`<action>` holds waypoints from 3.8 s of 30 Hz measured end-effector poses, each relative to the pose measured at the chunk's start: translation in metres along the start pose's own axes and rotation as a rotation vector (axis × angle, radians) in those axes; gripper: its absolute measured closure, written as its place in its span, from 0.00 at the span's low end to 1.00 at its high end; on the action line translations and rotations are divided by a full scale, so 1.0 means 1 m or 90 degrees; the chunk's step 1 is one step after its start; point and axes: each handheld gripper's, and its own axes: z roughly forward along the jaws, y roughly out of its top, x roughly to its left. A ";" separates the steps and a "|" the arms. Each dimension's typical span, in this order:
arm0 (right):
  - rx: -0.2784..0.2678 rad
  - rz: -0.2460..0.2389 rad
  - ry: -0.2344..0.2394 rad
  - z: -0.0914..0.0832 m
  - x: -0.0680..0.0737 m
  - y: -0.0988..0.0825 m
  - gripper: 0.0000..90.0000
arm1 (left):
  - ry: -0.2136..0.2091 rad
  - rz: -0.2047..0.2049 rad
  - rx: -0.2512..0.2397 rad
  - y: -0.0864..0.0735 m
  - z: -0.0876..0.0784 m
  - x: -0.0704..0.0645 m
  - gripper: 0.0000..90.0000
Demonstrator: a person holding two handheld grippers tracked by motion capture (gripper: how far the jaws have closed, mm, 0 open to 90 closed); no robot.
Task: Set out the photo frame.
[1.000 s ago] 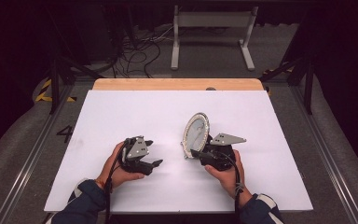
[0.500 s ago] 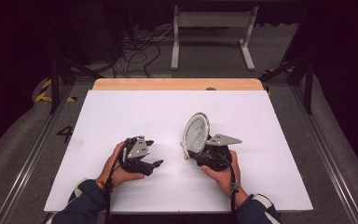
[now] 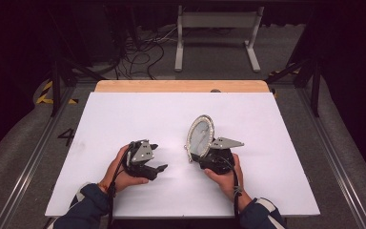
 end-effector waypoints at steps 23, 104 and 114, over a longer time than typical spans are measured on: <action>0.030 -0.008 0.065 -0.007 -0.012 -0.001 0.81 | 0.001 -0.006 -0.009 0.001 -0.002 0.003 0.25; -0.081 -0.050 -0.068 -0.065 0.013 0.003 0.94 | -0.079 -0.171 -0.019 0.035 0.094 0.051 0.99; -0.073 -0.048 -0.078 -0.064 0.011 0.005 0.93 | -0.084 -0.147 -0.002 0.033 0.092 0.051 0.96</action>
